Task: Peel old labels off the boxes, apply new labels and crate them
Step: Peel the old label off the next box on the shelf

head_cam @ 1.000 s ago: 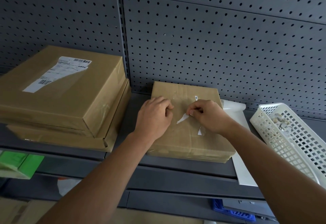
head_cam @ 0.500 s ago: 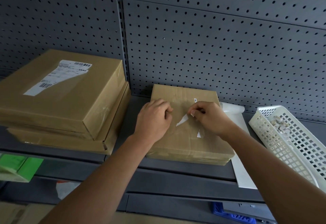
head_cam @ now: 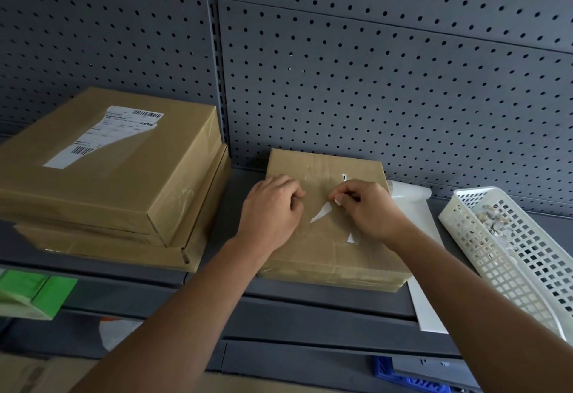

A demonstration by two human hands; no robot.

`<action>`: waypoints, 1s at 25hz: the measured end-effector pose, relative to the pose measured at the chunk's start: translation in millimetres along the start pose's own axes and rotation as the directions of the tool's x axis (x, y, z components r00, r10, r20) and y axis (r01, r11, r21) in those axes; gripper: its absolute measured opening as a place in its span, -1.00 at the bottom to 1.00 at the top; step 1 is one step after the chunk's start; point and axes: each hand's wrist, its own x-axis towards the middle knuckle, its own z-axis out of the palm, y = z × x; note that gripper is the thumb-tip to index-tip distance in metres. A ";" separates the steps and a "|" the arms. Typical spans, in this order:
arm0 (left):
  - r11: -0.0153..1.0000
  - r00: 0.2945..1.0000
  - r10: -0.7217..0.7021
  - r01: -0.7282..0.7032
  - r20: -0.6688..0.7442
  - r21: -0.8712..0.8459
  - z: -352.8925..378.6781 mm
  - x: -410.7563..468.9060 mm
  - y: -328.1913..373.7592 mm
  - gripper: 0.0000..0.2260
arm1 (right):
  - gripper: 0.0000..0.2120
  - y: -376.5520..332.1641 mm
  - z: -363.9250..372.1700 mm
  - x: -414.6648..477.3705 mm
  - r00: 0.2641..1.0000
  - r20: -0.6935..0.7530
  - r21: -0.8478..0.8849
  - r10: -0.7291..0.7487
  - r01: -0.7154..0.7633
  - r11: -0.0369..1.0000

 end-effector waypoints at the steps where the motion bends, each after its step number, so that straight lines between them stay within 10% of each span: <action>1: 1.000 1.000 -0.001 0.001 0.000 0.002 0.2 0.0 -0.6 -0.86 | -0.83 -0.7 2.0 0.3 1.000 -0.004 -0.043 -0.021 0.021 0.999; 11: 1.000 1.000 0.001 -0.001 -0.001 -0.013 1.1 0.8 -1.0 -0.87 | -0.82 -1.6 -3.9 0.5 1.000 0.015 0.042 0.006 -0.006 0.999; 25: 1.000 1.000 -0.018 0.018 0.022 0.020 4.1 1.5 -3.6 -0.83 | -0.90 -36.8 5.5 16.4 0.968 0.205 -0.691 -0.147 0.249 0.678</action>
